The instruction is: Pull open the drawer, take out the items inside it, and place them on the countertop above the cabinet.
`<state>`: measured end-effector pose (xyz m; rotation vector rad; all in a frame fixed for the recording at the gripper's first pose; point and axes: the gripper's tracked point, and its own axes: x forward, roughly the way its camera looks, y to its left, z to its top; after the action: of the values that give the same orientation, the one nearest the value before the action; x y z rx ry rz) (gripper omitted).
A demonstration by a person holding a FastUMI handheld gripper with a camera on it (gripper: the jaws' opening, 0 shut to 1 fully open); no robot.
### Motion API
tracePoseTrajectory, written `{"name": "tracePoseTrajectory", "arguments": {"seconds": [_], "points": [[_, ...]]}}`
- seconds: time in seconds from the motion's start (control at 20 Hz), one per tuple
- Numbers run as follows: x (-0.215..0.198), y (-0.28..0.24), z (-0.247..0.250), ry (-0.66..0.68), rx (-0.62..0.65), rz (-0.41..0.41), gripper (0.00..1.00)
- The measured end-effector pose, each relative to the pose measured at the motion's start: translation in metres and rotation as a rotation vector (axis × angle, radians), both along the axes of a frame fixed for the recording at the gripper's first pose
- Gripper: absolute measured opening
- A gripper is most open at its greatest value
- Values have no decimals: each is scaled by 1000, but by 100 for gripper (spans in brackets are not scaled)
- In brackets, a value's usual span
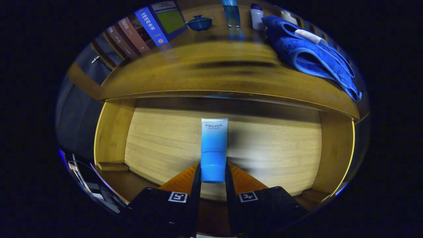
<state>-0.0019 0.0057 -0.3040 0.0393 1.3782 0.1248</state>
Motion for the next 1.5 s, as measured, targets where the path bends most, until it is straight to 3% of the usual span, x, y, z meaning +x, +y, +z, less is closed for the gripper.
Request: {"name": "tracePoseTrajectory", "arguments": {"seconds": [0.35,0.5,0.9,0.95,1.1,1.15,1.3,1.5], "points": [[14,-8,-8,11,-24,-38,45],[24,-11,-10,12,-37,-34,76],[16,1,-31,126,-100,42,78],[14,2,-32,126,-104,48,78],[12,0,-32,124,-88,41,48],[9,-2,-30,120,-81,51,45],[7,1,-20,66,-36,41,39],[-4,4,18,-26,10,33,39]]}}
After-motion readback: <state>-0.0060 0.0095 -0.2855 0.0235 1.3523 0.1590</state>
